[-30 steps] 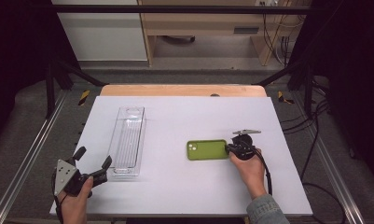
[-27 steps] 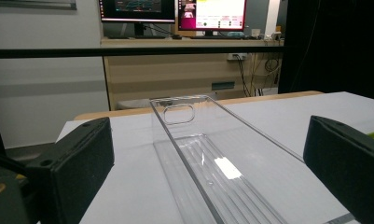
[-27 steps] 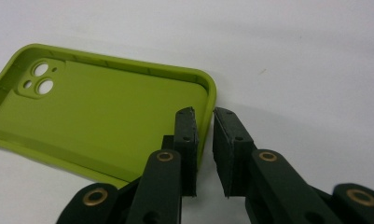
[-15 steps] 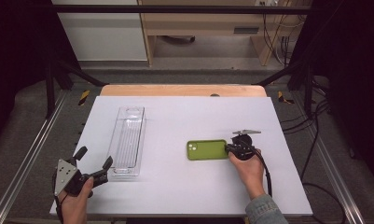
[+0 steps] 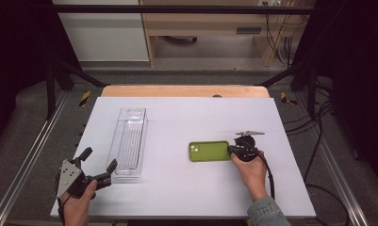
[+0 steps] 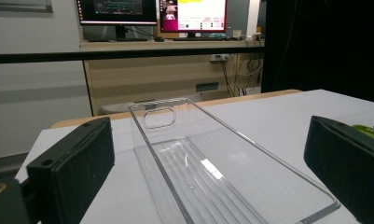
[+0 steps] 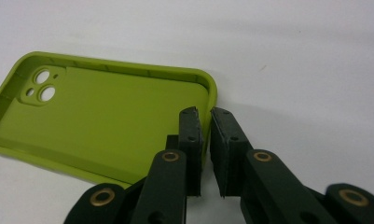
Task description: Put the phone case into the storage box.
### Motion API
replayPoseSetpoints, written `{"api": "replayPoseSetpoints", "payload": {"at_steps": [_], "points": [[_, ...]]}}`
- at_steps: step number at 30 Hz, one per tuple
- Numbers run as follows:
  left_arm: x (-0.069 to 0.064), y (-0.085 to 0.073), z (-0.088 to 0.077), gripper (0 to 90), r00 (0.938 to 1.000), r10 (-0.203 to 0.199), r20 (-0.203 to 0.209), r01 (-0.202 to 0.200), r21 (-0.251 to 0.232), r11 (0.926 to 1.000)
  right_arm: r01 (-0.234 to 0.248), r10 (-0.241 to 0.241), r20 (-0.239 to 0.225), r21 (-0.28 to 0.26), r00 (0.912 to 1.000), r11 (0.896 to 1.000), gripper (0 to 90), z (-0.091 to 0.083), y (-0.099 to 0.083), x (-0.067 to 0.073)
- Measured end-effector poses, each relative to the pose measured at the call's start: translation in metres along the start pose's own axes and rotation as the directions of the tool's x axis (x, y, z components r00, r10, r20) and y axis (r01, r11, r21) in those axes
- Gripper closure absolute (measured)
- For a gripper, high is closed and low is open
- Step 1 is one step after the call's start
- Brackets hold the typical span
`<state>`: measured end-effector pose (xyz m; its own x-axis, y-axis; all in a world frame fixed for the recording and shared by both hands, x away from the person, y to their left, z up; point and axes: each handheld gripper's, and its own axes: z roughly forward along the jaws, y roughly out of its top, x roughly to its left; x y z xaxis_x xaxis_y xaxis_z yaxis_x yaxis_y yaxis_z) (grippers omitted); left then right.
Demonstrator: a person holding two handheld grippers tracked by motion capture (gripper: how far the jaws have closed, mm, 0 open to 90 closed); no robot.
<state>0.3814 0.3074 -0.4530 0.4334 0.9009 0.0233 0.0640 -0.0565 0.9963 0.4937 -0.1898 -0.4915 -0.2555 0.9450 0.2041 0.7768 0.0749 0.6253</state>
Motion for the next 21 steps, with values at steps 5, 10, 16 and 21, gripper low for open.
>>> {"api": "replayPoseSetpoints", "payload": {"at_steps": [5, 10, 16, 21], "points": [[0.0004, 0.0001, -0.0003, 1.1, 1.0, 0.001, -0.003, -0.001, 0.0, 1.0, -0.011, 0.011, 0.004, -0.001, 0.9999, 1.0, 83.5, 0.0, -0.0002, 0.0007], [0.0002, 0.0001, 0.0002, 1.1, 1.0, 0.005, -0.005, -0.005, 0.003, 1.0, -0.018, 0.018, 0.009, -0.004, 0.9998, 1.0, 84.4, 0.0, -0.0007, 0.0008], [0.0007, 0.0, 0.0003, 1.1, 0.9999, 0.008, -0.008, -0.008, 0.008, 0.9999, -0.043, 0.043, 0.027, -0.022, 0.9987, 0.999, 87.3, -0.0004, -0.0027, 0.0033], [-0.0002, -0.0002, 0.0004, 1.2, 0.9999, 0.007, -0.013, -0.007, 0.015, 0.9999, -0.061, 0.063, 0.035, -0.043, 0.9974, 0.997, 88.0, -0.0009, -0.0051, 0.0049]]}}
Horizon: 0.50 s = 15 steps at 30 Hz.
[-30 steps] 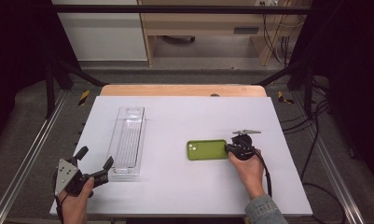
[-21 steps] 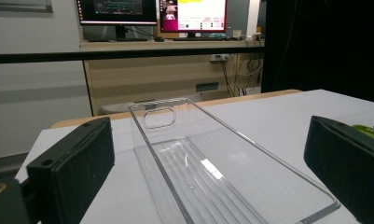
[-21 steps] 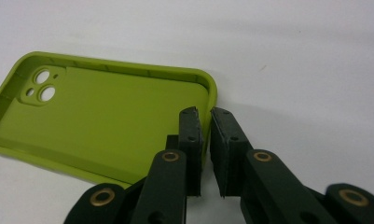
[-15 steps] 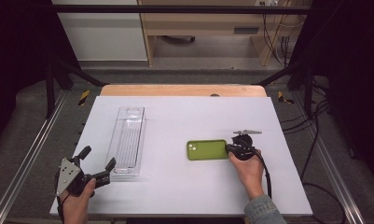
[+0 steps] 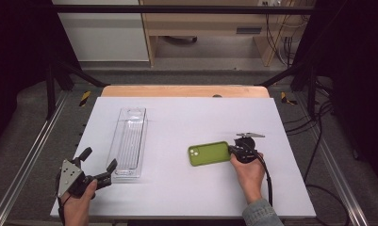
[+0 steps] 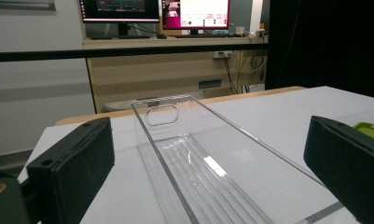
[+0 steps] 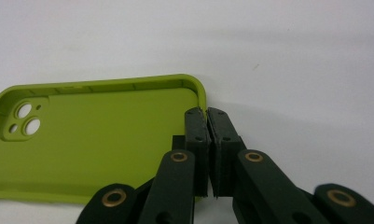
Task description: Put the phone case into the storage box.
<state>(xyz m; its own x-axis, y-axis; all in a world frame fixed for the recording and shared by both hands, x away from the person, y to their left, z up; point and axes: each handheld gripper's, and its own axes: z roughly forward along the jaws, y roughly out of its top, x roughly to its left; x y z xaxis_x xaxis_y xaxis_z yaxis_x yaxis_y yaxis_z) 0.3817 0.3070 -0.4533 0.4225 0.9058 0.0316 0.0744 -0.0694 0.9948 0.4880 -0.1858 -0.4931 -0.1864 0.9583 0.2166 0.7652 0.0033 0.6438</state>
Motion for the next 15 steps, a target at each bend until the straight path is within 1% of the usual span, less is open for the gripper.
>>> {"api": "replayPoseSetpoints", "payload": {"at_steps": [1, 4, 5, 6, 7, 8, 9, 10, 11, 12, 14, 15], "points": [[0.0, 0.0, 0.0, 1.2, 1.0, 0.0, 0.0, 0.0, 0.0, 1.0, 0.0, 0.0, 0.0, 0.0, 1.0, 1.0, 88.0, 0.0, 0.0, 0.0], [-0.003, 0.001, 0.0, 1.2, 1.0, 0.0, 0.005, 0.0, 0.009, 1.0, -0.004, 0.004, -0.006, -0.041, 1.0, 0.999, 88.1, -0.005, -0.001, 0.0], [-0.004, 0.001, 0.0, 1.2, 1.0, 0.004, 0.005, -0.004, 0.015, 0.9999, -0.003, 0.003, -0.007, -0.056, 1.0, 0.998, 88.1, -0.007, -0.002, 0.0], [-0.006, 0.001, 0.001, 1.2, 1.0, 0.005, 0.008, -0.005, 0.024, 0.9997, -0.003, 0.003, -0.007, -0.056, 1.0, 0.998, 88.1, -0.007, -0.002, 0.0], [-0.008, 0.002, 0.001, 1.2, 0.9999, 0.007, 0.009, -0.007, 0.037, 0.9993, 0.003, -0.003, -0.008, -0.085, 1.0, 0.996, 88.1, -0.012, -0.004, 0.0], [-0.013, 0.004, 0.002, 1.3, 0.9999, 0.013, 0.009, -0.013, 0.048, 0.9988, 0.005, -0.006, -0.008, -0.101, 0.9999, 0.995, 88.1, -0.015, -0.005, -0.001], [-0.013, 0.004, 0.002, 1.3, 0.9999, 0.013, 0.009, -0.013, 0.048, 0.9988, 0.005, -0.006, -0.008, -0.101, 0.9999, 0.995, 88.1, -0.015, -0.005, -0.001], [-0.019, 0.008, 0.004, 1.2, 0.9995, 0.029, 0.01, -0.029, 0.065, 0.9974, -0.003, 0.001, -0.015, -0.139, 0.9999, 0.99, 88.1, -0.02, -0.007, -0.002], [-0.019, 0.008, 0.004, 1.3, 0.9995, 0.029, 0.01, -0.029, 0.065, 0.9974, -0.005, 0.002, -0.019, -0.158, 0.9998, 0.987, 88.1, -0.023, -0.007, -0.003], [-0.025, 0.014, 0.007, 1.4, 0.9994, 0.034, 0.011, -0.035, 0.072, 0.9968, -0.005, 0.002, -0.021, -0.173, 0.9998, 0.985, 88.1, -0.025, -0.007, -0.003], [-0.033, 0.021, 0.009, 1.5, 0.9989, 0.045, 0.014, -0.046, 0.08, 0.9957, -0.005, 0.0, -0.026, -0.201, 0.9997, 0.98, 88.1, -0.03, -0.006, -0.001], [-0.033, 0.021, 0.009, 1.6, 0.9989, 0.045, 0.014, -0.046, 0.08, 0.9957, -0.002, -0.004, -0.026, -0.218, 0.9996, 0.976, 88.1, -0.032, -0.006, 0.0]]}}
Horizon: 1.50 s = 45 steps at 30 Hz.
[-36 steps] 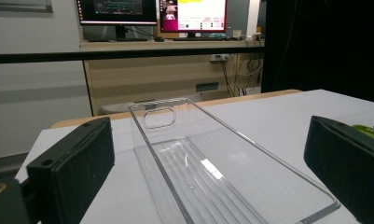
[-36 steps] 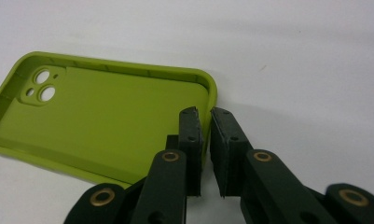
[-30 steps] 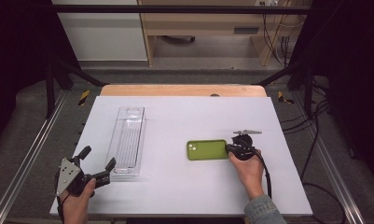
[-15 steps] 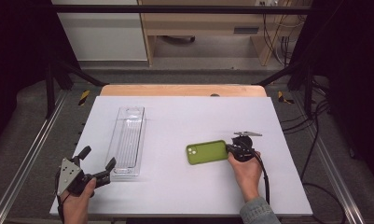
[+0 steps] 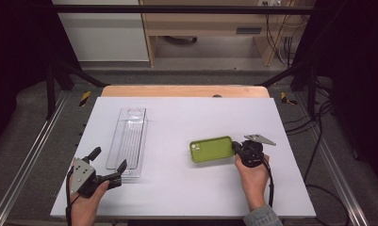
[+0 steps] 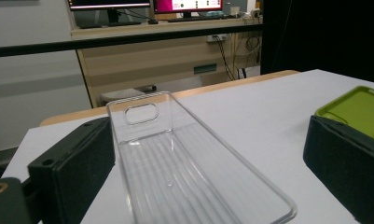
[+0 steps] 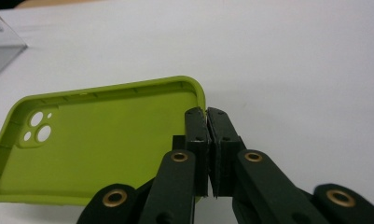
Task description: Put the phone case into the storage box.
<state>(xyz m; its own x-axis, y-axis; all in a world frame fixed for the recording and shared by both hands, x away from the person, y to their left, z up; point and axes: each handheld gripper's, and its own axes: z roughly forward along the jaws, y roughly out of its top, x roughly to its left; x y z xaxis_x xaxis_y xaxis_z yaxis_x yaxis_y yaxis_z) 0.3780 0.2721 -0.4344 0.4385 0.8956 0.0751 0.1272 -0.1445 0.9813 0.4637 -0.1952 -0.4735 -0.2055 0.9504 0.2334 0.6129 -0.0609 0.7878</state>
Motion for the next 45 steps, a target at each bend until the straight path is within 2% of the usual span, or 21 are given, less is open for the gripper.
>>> {"api": "replayPoseSetpoints", "payload": {"at_steps": [1, 2, 3, 5, 6, 9, 13, 17, 22, 33, 39, 45], "points": [[-0.004, 0.003, 0.001, 1.6, 1.0, 0.004, -0.001, -0.004, 0.006, 1.0, 0.0, 0.0, 0.0, 0.0, 1.0, 1.0, 88.1, 0.0, 0.0, 0.0], [-0.008, 0.006, 0.003, 1.8, 1.0, 0.003, 0.0, -0.003, 0.011, 0.9999, 0.007, -0.007, -0.001, -0.03, 1.0, 1.0, 88.2, -0.004, 0.001, 0.003], [-0.012, 0.009, 0.004, 1.8, 1.0, 0.004, 0.002, -0.004, 0.012, 0.9999, 0.007, -0.007, -0.001, -0.03, 1.0, 1.0, 88.2, -0.004, 0.001, 0.003], [-0.023, 0.015, 0.01, 1.7, 0.9999, 0.013, 0.011, -0.013, 0.021, 0.9997, 0.015, -0.015, -0.002, -0.066, 0.9999, 0.998, 88.2, -0.008, 0.001, 0.007], [-0.023, 0.015, 0.01, 1.7, 0.9999, 0.013, 0.011, -0.013, 0.021, 0.9997, 0.015, -0.015, -0.002, -0.066, 0.9999, 0.998, 88.2, -0.008, 0.001, 0.007], [-0.036, 0.023, 0.02, 1.7, 0.9986, 0.045, 0.028, -0.046, 0.037, 0.9982, 0.024, -0.024, 0.005, -0.113, 0.9997, 0.993, 88.1, -0.014, 0.001, 0.01], [-0.043, 0.029, 0.028, 1.6, 0.9978, 0.055, 0.036, -0.057, 0.05, 0.9972, 0.032, -0.03, 0.015, -0.138, 0.9994, 0.99, 88.2, -0.017, 0.002, 0.013], [-0.052, 0.033, 0.037, 1.7, 0.998, 0.045, 0.044, -0.048, 0.069, 0.9965, 0.025, -0.021, 0.025, -0.162, 0.9995, 0.986, 88.2, -0.02, 0.003, 0.015], [-0.068, 0.044, 0.047, 1.8, 0.9959, 0.065, 0.063, -0.07, 0.072, 0.995, 0.03, -0.024, 0.03, -0.197, 0.9992, 0.98, 88.2, -0.024, 0.006, 0.02], [-0.077, 0.051, 0.061, 2.1, 0.9955, 0.036, 0.088, -0.044, 0.087, 0.9953, 0.041, -0.029, 0.056, -0.221, 0.998, 0.974, 88.2, -0.029, 0.008, 0.024], [-0.085, 0.056, 0.067, 2.2, 0.9946, 0.044, 0.094, -0.053, 0.093, 0.9943, 0.038, -0.024, 0.061, -0.249, 0.9978, 0.968, 88.2, -0.035, 0.013, 0.027], [-0.091, 0.059, 0.072, 2.3, 0.9949, 0.026, 0.097, -0.036, 0.107, 0.9936, 0.041, -0.024, 0.064, -0.281, 0.9977, 0.959, 88.2, -0.042, 0.016, 0.03]]}}
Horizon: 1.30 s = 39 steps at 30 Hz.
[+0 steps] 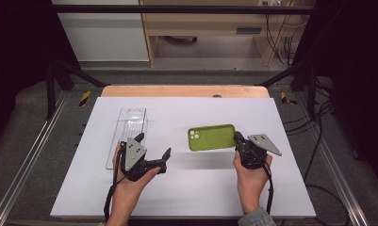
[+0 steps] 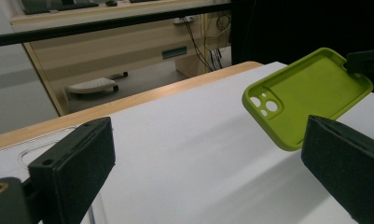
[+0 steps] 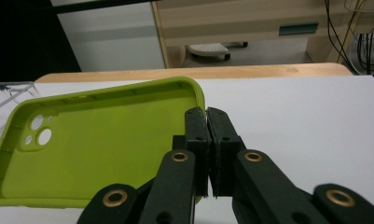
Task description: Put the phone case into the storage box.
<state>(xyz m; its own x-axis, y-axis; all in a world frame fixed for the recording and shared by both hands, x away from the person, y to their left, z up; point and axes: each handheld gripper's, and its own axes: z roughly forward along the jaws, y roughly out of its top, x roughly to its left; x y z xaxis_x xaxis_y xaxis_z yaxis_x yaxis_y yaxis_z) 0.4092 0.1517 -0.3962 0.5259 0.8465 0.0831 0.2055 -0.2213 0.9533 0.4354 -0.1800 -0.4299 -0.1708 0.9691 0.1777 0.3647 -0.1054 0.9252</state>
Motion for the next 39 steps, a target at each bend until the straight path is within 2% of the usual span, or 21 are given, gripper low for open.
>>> {"api": "replayPoseSetpoints", "payload": {"at_steps": [5, 6, 11, 12, 16, 22, 27, 30, 34, 39], "points": [[-0.008, 0.005, 0.006, 4.6, 0.9991, -0.032, 0.028, 0.031, 0.022, 0.9993, 0.0, 0.0, -0.001, -0.021, 1.0, 1.0, 88.2, -0.003, 0.001, 0.001], [-0.013, 0.007, 0.009, 5.4, 0.9983, -0.035, 0.047, 0.033, 0.032, 0.9989, 0.006, -0.006, 0.002, -0.033, 1.0, 0.999, 88.3, -0.005, 0.002, 0.003], [-0.025, 0.009, 0.015, 10.4, 0.9972, -0.021, 0.071, 0.018, 0.046, 0.9988, 0.009, -0.009, 0.0, -0.049, 1.0, 0.999, 88.3, -0.009, 0.002, 0.004], [-0.03, 0.009, 0.019, 14.1, 0.9968, -0.015, 0.078, 0.011, 0.053, 0.9986, 0.009, -0.009, -0.001, -0.056, 1.0, 0.998, 88.2, -0.01, 0.003, 0.004], [-0.036, 0.008, 0.025, 23.3, 0.996, -0.01, 0.088, 0.003, 0.079, 0.9968, 0.016, -0.016, -0.003, -0.07, 0.9999, 0.997, 88.3, -0.012, 0.003, 0.005], [-0.041, 0.009, 0.036, 34.1, 0.9937, -0.036, 0.106, 0.025, 0.107, 0.9939, 0.016, -0.017, -0.012, -0.086, 0.9998, 0.996, 88.3, -0.015, 0.004, 0.008], [-0.043, 0.013, 0.042, 39.6, 0.994, -0.043, 0.1, 0.031, 0.117, 0.9926, 0.027, -0.029, -0.019, -0.102, 0.9994, 0.994, 88.3, -0.017, 0.004, 0.01], [-0.042, 0.013, 0.046, 46.3, 0.9936, -0.059, 0.097, 0.046, 0.127, 0.9908, 0.032, -0.035, -0.025, -0.116, 0.9991, 0.993, 88.3, -0.019, 0.004, 0.012], [-0.039, 0.012, 0.05, 49.0, 0.9891, -0.096, 0.111, 0.079, 0.152, 0.9853, 0.037, -0.042, -0.033, -0.126, 0.9986, 0.991, 88.3, -0.02, 0.005, 0.014], [-0.038, 0.011, 0.052, 52.7, 0.9856, -0.114, 0.125, 0.093, 0.163, 0.9822, 0.039, -0.044, -0.036, -0.134, 0.9984, 0.99, 88.3, -0.021, 0.006, 0.015]]}}
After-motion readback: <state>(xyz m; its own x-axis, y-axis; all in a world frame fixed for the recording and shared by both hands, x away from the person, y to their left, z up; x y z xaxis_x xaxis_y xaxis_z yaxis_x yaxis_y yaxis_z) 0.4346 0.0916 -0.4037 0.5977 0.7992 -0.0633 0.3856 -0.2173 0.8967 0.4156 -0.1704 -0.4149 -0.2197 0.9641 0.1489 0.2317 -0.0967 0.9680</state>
